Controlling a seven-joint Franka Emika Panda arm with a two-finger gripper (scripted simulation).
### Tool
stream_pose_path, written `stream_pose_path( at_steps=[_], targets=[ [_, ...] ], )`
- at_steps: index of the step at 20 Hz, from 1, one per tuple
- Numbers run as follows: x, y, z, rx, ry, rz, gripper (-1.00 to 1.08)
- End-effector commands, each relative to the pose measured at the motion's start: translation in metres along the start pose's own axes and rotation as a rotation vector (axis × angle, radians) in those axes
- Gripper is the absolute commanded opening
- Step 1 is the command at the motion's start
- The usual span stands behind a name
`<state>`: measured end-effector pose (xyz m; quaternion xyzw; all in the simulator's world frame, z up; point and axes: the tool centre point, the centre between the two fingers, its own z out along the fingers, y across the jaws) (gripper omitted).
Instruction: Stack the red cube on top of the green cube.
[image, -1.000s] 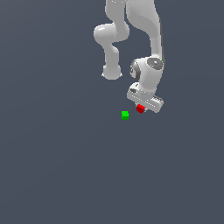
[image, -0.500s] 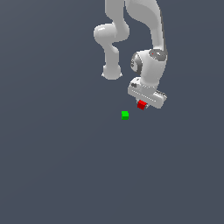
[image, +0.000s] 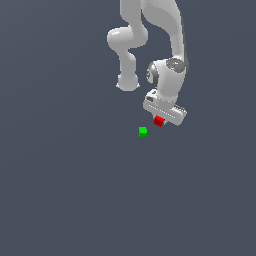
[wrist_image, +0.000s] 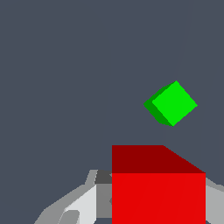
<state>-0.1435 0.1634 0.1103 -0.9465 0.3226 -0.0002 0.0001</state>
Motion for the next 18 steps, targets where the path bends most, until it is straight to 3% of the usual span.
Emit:
stream_pose_path(
  at_steps=[1,10,18],
  targets=[
    [0.008,0.009,0.007,0.0,0.0,0.001,-1.0],
    [0.046,0.048,0.04,-0.001,0.001,0.001,-1.0],
    [0.057,0.057,0.049,0.0,0.0,0.001,-1.0]
  ],
)
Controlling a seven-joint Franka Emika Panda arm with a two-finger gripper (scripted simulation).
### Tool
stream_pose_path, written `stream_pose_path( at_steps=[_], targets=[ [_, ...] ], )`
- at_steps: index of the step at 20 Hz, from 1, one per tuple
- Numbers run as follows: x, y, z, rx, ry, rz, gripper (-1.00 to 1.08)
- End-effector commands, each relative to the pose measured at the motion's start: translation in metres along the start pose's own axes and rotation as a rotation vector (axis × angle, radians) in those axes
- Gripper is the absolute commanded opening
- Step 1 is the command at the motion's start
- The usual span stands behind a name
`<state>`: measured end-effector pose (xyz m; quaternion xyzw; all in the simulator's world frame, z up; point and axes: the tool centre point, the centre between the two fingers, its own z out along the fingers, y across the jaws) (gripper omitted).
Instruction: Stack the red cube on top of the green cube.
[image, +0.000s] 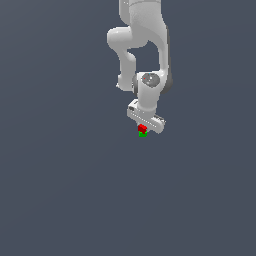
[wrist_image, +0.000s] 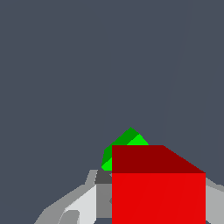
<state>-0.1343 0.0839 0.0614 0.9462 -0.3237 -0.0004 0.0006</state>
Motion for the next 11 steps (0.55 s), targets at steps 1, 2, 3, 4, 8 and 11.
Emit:
stream_pose_path(
  at_steps=[1,2,3,4,8,11],
  targets=[
    [0.0007,-0.0006,0.0001,0.001,0.001,-0.001,-1.0],
    [0.0007,-0.0006,0.0001,0.001,0.001,-0.001,1.0],
    [0.0007,-0.0006,0.0001,0.001,0.001,-0.001,1.0],
    [0.0007,-0.0006,0.0001,0.001,0.001,-0.001,1.0],
    [0.0007,-0.0006,0.0001,0.001,0.001,-0.001,1.0],
    [0.0007,-0.0006,0.0001,0.001,0.001,-0.001,1.0]
  ],
)
